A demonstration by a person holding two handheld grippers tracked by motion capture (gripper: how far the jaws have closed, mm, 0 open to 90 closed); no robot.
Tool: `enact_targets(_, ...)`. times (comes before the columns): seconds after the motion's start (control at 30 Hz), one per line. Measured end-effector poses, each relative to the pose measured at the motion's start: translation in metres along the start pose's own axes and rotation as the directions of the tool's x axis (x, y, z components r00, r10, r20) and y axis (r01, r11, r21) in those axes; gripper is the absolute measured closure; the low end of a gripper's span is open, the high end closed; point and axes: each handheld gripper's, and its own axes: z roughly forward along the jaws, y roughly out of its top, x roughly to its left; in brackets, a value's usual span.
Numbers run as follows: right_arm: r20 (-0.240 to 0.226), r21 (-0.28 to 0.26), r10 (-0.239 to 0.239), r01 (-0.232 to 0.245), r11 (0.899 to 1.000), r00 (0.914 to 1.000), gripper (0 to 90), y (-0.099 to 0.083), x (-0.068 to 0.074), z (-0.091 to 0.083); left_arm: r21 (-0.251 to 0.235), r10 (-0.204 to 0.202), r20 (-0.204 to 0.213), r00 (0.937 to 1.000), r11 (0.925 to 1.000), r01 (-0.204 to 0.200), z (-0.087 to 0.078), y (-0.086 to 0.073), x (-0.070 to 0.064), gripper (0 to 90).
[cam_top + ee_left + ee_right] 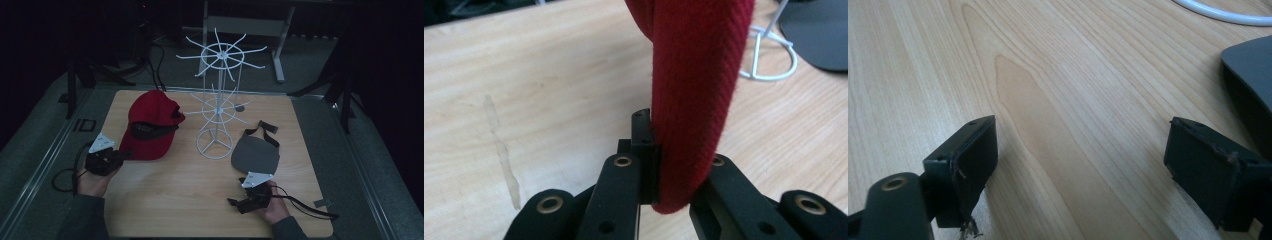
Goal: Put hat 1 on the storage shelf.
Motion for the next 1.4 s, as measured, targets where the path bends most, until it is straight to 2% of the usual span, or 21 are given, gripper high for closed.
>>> enact_targets(0.17,-0.001,-0.003,0.003,-0.003,1.000,1.0000,13.7,-0.003,-0.003,-0.003,-0.029,0.011,-0.021,0.9997,0.9995,-0.012,-0.005,0.014,0.004,85.9)
enact_targets(0.43,0.003,-0.003,0.003,-0.003,1.000,1.0000,13.7,-0.006,-0.004,-0.006,-0.063,0.012,-0.039,0.9992,0.9979,-0.015,-0.009,0.026,0.006,85.9)
enact_targets(0.7,0.004,-0.002,0.007,-0.007,1.000,1.0000,13.7,-0.006,-0.004,-0.007,-0.101,-0.006,-0.047,0.9989,0.9949,0.001,-0.011,0.032,0.008,85.9)
enact_targets(1.4,0.004,-0.001,0.007,-0.007,1.000,1.0000,13.7,-0.006,-0.004,-0.007,-0.166,-0.013,-0.083,0.9965,0.9862,0.000,-0.022,0.049,0.010,85.9)
